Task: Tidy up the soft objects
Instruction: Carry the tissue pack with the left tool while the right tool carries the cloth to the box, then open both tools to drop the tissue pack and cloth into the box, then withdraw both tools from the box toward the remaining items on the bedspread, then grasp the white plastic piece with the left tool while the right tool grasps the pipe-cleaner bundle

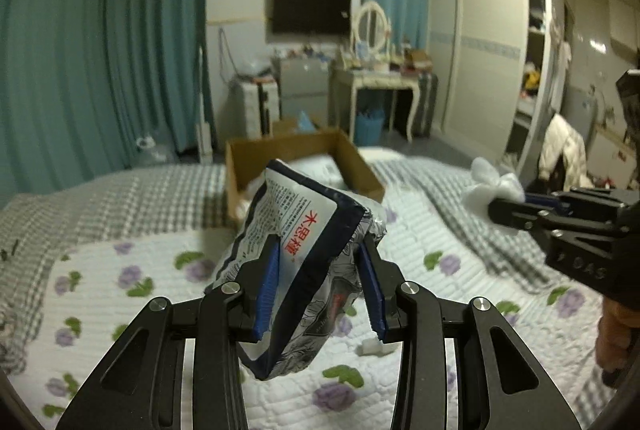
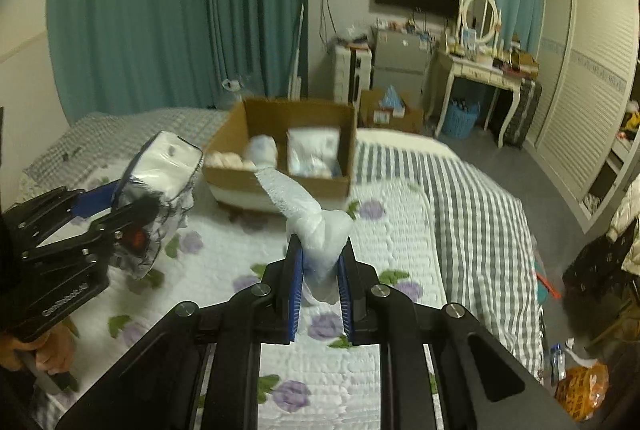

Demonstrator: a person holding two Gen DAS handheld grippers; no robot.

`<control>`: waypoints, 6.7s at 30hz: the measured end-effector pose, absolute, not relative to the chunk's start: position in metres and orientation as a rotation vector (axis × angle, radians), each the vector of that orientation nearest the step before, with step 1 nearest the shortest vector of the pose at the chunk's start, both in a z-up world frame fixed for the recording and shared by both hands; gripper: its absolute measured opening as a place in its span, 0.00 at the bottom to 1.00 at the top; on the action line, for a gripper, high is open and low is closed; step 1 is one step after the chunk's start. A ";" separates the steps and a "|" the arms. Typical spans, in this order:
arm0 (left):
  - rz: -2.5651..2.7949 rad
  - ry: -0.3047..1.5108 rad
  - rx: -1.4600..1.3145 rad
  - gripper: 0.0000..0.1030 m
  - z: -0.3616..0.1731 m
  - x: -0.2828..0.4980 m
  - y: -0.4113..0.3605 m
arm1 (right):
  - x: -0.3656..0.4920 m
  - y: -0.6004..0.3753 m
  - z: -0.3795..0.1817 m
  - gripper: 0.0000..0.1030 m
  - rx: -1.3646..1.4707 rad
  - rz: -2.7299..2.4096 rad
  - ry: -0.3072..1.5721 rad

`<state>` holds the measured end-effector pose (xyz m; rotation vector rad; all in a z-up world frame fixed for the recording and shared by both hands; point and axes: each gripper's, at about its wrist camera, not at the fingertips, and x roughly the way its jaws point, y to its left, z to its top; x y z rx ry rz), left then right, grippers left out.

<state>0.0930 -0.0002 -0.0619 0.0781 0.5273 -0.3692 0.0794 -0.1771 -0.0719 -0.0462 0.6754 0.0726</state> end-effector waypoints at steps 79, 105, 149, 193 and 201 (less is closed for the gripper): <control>-0.256 0.716 -0.023 0.53 -0.131 0.350 -0.033 | 0.369 -0.161 -0.175 0.20 -0.053 0.192 0.787; -0.141 0.427 -0.069 0.97 0.021 0.235 0.028 | 0.262 -0.174 -0.038 0.87 -0.067 0.099 0.556; -0.241 0.502 0.001 1.00 -0.043 0.098 -0.037 | 0.060 -0.230 0.022 0.91 -0.088 0.055 0.381; -0.342 0.940 0.008 0.00 -0.222 0.158 -0.046 | 0.235 -0.193 -0.231 0.73 -0.112 0.224 0.978; -0.342 0.950 -0.060 0.00 -0.223 0.161 -0.027 | 0.239 -0.165 -0.268 0.37 -0.200 0.264 1.080</control>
